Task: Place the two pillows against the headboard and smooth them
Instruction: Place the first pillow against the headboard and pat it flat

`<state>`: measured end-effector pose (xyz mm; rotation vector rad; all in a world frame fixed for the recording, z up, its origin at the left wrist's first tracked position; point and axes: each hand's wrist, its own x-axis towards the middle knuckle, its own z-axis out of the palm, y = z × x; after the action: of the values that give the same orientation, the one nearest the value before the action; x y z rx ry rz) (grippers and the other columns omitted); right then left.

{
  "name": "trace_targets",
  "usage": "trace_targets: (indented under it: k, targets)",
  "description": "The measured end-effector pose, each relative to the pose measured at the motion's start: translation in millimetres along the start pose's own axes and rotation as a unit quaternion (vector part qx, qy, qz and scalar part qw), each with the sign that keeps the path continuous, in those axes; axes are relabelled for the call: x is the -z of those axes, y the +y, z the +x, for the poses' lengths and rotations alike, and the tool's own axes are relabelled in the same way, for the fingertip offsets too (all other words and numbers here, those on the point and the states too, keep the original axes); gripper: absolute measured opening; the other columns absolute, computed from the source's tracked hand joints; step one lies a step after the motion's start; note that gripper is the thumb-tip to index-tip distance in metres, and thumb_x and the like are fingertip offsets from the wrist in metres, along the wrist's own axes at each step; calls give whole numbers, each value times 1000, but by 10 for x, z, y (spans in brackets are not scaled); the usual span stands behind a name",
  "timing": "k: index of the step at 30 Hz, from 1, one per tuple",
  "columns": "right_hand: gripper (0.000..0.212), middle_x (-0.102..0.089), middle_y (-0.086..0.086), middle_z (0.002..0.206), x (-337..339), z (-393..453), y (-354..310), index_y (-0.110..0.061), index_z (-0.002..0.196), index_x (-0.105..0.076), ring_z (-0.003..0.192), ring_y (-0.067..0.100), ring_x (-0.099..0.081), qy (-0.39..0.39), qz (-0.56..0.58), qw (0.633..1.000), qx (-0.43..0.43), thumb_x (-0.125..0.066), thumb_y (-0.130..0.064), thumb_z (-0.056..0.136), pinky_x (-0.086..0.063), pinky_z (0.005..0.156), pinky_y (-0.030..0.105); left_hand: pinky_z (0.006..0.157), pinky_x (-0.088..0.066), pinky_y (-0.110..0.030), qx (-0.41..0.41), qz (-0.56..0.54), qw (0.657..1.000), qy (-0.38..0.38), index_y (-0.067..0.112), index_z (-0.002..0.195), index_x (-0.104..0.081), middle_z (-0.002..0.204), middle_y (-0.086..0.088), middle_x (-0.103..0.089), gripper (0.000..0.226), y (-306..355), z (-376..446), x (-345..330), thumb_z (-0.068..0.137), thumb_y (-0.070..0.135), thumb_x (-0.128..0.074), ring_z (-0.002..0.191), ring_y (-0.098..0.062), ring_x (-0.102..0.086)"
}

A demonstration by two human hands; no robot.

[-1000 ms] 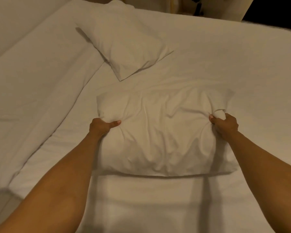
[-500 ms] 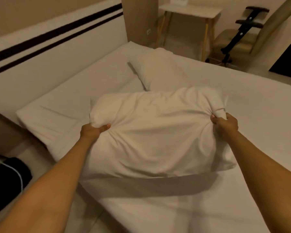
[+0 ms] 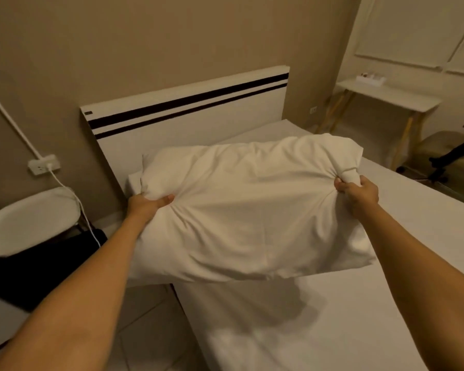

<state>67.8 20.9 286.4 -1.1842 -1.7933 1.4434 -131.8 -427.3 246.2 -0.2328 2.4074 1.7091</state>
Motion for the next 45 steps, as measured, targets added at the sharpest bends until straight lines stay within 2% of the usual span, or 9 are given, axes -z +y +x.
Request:
trace_targets:
  k: [3, 15, 19, 22, 30, 34, 39, 42, 45]
  targets:
    - [44, -61, 2, 100, -408, -21, -148, -16, 112, -65, 94, 27, -54, -10, -4, 1000, 13, -78, -31, 74, -42, 83, 34, 103, -47, -41, 9, -9, 1000, 15, 0, 139, -46, 141, -15, -52, 102, -48, 227, 287, 57, 41, -90, 123, -30, -56]
    - [35, -62, 5, 95, -1970, -49, -545, -20, 103, -66, 90, 28, -54, -29, -24, 999, 10, -79, -29, 72, -40, 79, 34, 90, -44, -29, 27, -31, 999, 29, 1, 140, -44, 140, -14, -53, 100, -215, 1276, 1091, 59, 40, -89, 121, -30, -56]
    - [29, -62, 4, 96, -2403, 15, -651, -26, 94, -61, 92, 28, -54, -34, -32, 999, 10, -78, -31, 71, -46, 85, 38, 89, -44, -29, 32, -16, 998, 43, 1, 140, -44, 140, -15, -53, 99, -203, 1622, 1235, 61, 40, -89, 121, -31, -56]
    - [29, -62, 5, 97, -2672, 136, -674, -26, 94, -62, 93, 28, -55, -36, -46, 998, 14, -78, -33, 70, -47, 89, 40, 87, -42, -28, 42, -11, 998, 50, 1, 141, -42, 140, -15, -53, 101, -202, 1862, 1274, 61, 42, -88, 122, -31, -55]
    - [40, -62, 5, 98, -3512, 683, -764, -18, 109, -67, 91, 27, -54, -60, -56, 997, 9, -77, -29, 73, -43, 81, 34, 86, -41, -27, 87, -36, 994, 48, -1, 141, -41, 141, -16, -51, 99, -229, 2586, 1124, 62, 37, -88, 123, -31, -54]
    - [45, -66, 12, 108, -3891, 949, -787, -11, 113, -66, 90, 27, -55, -71, -68, 995, -9, -78, -27, 73, -43, 79, 33, 88, -41, -27, 107, -40, 993, 38, 1, 143, -38, 143, -15, -49, 98, -215, 2917, 1060, 65, 36, -87, 124, -30, -52]
    - [49, -65, 14, 113, -4384, 1159, -831, -12, 118, -64, 107, 38, -59, -72, -103, 992, -10, -77, -28, 73, -48, 97, 46, 87, -42, -27, 122, -49, 991, 37, 1, 143, -38, 143, -14, -49, 95, -223, 3374, 1063, 67, 31, -87, 124, -29, -53]
    - [44, -62, 12, 104, -4687, 1215, -854, -11, 114, -64, 104, 38, -58, -79, -114, 990, -13, -76, -26, 75, -48, 96, 48, 88, -43, -28, 138, -43, 989, 36, 0, 143, -38, 144, -15, -48, 98, -273, 3632, 1125, 65, 33, -87, 125, -30, -52]
    - [33, -61, 8, 97, -5002, 1266, -874, -14, 104, -66, 95, 33, -58, -74, -119, 990, -10, -75, -25, 74, -49, 88, 42, 87, -43, -28, 153, -43, 987, 35, 0, 143, -38, 143, -15, -49, 99, -313, 3954, 1207, 65, 33, -88, 123, -30, -53]
